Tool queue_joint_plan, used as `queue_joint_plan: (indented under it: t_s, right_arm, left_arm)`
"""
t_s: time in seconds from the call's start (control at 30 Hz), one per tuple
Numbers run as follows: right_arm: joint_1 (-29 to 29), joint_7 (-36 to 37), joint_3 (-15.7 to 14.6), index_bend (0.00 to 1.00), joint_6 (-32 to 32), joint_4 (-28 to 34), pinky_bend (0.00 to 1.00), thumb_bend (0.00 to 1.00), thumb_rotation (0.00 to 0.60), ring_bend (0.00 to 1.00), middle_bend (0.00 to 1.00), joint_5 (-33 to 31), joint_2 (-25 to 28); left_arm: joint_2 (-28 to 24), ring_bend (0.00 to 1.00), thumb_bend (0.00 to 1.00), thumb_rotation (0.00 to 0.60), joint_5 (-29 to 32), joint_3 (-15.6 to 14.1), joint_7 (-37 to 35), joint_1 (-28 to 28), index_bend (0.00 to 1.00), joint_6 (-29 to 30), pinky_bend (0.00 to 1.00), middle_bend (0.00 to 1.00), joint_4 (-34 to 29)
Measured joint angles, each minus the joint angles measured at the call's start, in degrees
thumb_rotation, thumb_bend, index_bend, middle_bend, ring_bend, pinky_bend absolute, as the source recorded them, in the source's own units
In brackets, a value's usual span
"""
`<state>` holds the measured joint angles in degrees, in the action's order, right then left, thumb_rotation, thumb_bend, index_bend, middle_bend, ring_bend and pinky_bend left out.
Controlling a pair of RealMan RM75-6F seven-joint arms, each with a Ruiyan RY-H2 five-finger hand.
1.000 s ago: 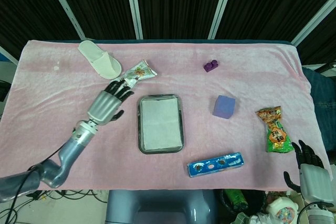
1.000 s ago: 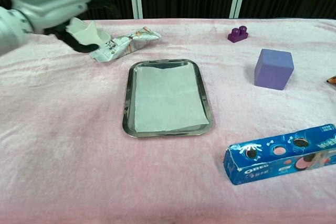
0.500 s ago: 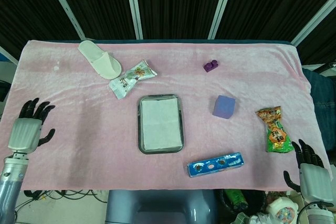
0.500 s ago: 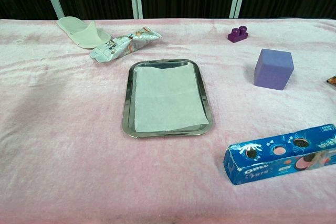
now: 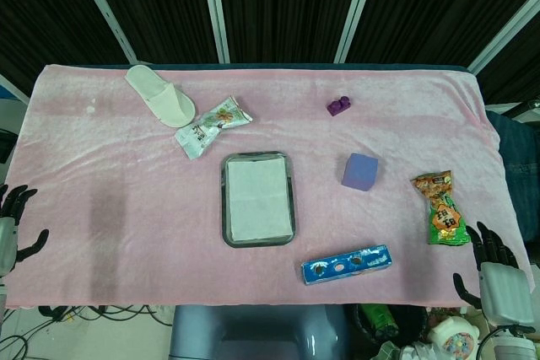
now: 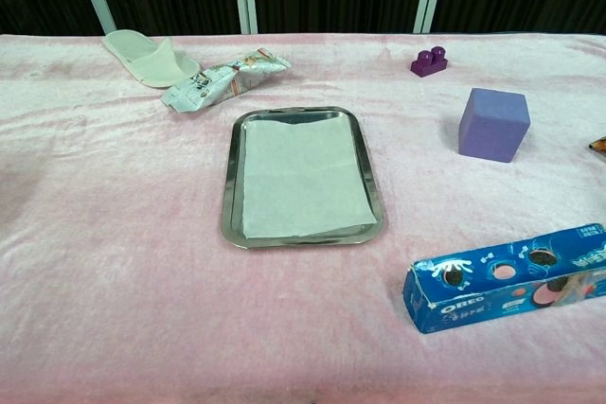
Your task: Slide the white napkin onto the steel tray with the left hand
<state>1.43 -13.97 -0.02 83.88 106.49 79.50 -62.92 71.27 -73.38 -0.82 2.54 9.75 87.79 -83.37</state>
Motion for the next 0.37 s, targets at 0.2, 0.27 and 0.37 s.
queue_joint_plan:
  t_s: [0.2, 0.27, 0.37]
  right_arm:
    - [0.00, 1.40, 0.07, 0.00, 1.44, -1.31, 0.15, 0.31, 0.600, 0.04, 0.00, 3.12, -0.63]
    - [-0.09, 1.75, 0.04, 0.00, 1.97, -2.24, 0.15, 0.31, 0.600, 0.04, 0.00, 4.84, -0.94]
    - [-0.25, 2.62, -0.10, 0.00, 2.55, -4.35, 0.15, 0.31, 0.600, 0.04, 0.00, 7.12, -1.60]
  left_arm:
    - [-1.73, 0.00, 0.28, 0.600, 1.16, 1.28, 0.07, -0.92, 0.15, -1.39, 0.04, 0.11, -2.06]
    - [-1.91, 0.00, 0.28, 0.600, 1.09, 1.73, 0.21, -1.15, 0.15, -1.39, 0.04, 0.11, -2.22]
    - [-1.87, 0.00, 0.28, 0.600, 1.32, 2.45, 0.14, -1.28, 0.15, -2.04, 0.04, 0.11, -1.88]
